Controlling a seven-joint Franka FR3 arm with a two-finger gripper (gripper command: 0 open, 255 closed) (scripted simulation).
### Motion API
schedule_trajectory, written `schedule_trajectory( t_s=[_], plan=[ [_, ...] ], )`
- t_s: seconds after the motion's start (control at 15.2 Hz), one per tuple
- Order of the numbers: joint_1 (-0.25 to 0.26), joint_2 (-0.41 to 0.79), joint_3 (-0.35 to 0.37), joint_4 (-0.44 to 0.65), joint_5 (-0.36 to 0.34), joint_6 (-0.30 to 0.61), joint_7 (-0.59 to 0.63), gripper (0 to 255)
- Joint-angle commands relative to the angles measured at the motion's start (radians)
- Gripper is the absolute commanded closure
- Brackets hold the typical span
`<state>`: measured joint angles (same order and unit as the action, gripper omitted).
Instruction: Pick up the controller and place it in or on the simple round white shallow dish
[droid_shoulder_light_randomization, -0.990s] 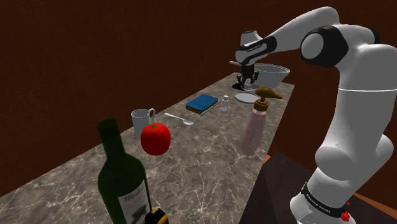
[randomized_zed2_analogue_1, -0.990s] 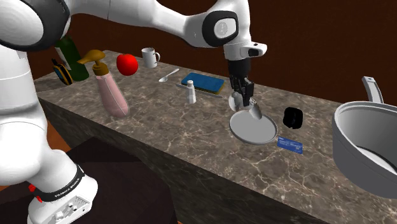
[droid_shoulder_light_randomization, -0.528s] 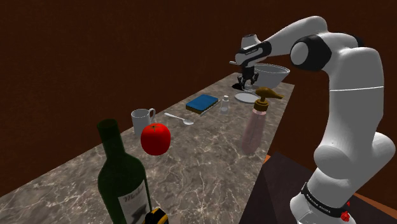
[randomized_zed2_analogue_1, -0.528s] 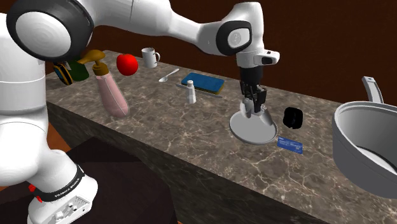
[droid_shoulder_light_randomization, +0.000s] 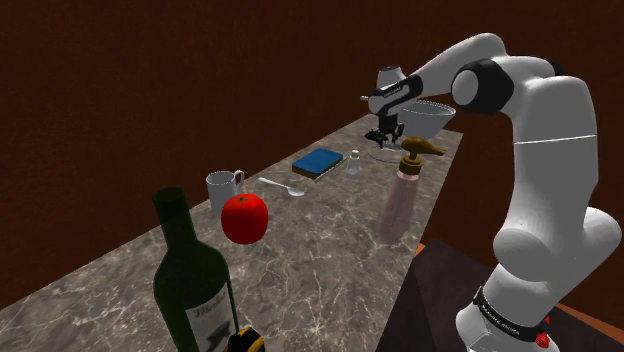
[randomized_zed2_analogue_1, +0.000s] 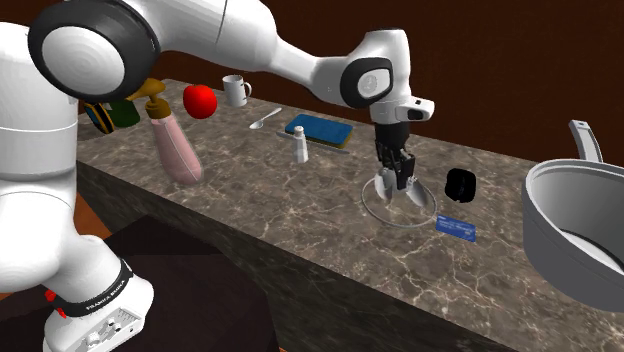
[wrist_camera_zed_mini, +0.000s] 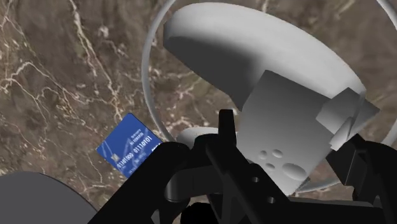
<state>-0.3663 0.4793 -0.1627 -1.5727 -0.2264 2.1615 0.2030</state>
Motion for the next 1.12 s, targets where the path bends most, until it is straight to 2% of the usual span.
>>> schedule_trajectory(
  t_s=[0.0, 0.59, 0.66, 0.99, 1.06],
  plan=[
    [0.001, 0.006, 0.000, -0.020, -0.003, 0.026, 0.008, 255],
    [0.001, 0.010, 0.000, -0.024, -0.003, 0.033, 0.009, 255],
    [0.001, 0.010, 0.000, -0.024, -0.003, 0.033, 0.009, 0],
    [0.001, 0.010, 0.000, -0.024, -0.003, 0.033, 0.009, 0],
    [0.006, -0.008, 0.001, -0.017, -0.004, 0.008, 0.009, 0]
  ],
)
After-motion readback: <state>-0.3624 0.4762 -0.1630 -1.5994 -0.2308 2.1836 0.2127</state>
